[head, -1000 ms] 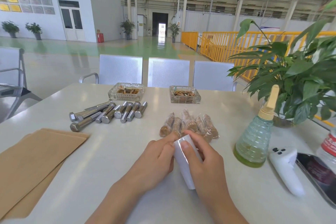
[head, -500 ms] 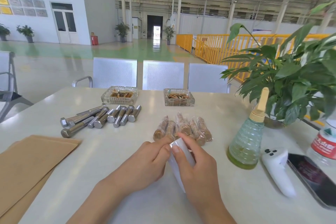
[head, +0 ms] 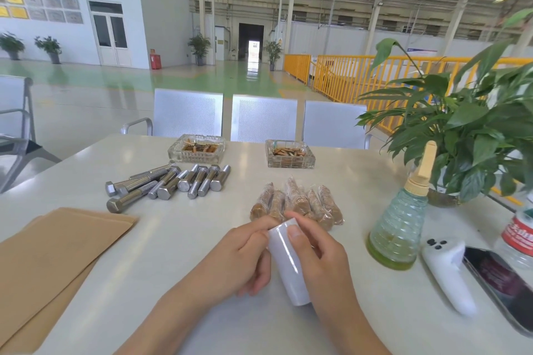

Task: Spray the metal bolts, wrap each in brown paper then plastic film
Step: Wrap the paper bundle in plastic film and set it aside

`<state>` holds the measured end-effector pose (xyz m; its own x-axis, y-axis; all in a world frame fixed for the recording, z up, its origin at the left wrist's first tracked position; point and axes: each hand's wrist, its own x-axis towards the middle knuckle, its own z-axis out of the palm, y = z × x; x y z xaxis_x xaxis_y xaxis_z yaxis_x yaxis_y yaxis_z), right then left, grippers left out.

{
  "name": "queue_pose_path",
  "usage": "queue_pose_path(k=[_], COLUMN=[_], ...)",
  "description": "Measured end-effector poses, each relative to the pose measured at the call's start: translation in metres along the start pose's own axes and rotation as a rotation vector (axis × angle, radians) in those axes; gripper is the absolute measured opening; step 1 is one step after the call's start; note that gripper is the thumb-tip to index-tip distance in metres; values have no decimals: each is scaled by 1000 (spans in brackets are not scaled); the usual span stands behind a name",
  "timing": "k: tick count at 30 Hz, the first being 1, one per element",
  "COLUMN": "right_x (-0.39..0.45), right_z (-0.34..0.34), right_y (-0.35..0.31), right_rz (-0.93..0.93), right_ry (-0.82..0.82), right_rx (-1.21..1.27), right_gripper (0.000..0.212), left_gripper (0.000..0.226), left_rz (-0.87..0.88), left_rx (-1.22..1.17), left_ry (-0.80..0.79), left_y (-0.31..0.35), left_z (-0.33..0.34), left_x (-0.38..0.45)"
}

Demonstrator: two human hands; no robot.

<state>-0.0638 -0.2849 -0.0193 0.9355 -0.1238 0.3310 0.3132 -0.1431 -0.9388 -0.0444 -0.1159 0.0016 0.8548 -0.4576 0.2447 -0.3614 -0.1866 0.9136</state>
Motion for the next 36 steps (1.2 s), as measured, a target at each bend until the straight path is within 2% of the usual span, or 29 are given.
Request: queue_pose_path(k=[4,8,10,13,17,20,23,30,33,36], right_x=[-1,-1,-1,-1,0,-2,-3,-1,-1,-2], right_z=[1,0,0,-1,-1,-1,-2,-5,-5,-6], right_y=[-5,-6,-8,-10,-13,-21,-23,-21,-23,-25], right_rz=[10,33,49,61,130,212,277,419,436,463], right_ry=[-15,-32,-34,-27,-56,-105,-129,-190,-207,-233], right_rx=[20,28,38,46,107,237,343,462,499,529], right_gripper=[30,19,22,24,13,17,26,57,56,52], left_gripper=[27,29,29,28,34,40,34,30,35,31], left_rz=[22,48,47,38,11,0,-10,-46,-63,-54], left_rx=[48,108,118,97,23,-74,-123,-216,-249,-282], left_ry=[40,44,47,45,26,10,3,-44,-67,-88], left_y=[2,1,0,-1,-1,2,4,8,8,7], left_z=[2,2,2,2,1,2,3,-1,-3,-5], left_x=[0,0,0,-1,-2,-2,-2,-3,-3,-3])
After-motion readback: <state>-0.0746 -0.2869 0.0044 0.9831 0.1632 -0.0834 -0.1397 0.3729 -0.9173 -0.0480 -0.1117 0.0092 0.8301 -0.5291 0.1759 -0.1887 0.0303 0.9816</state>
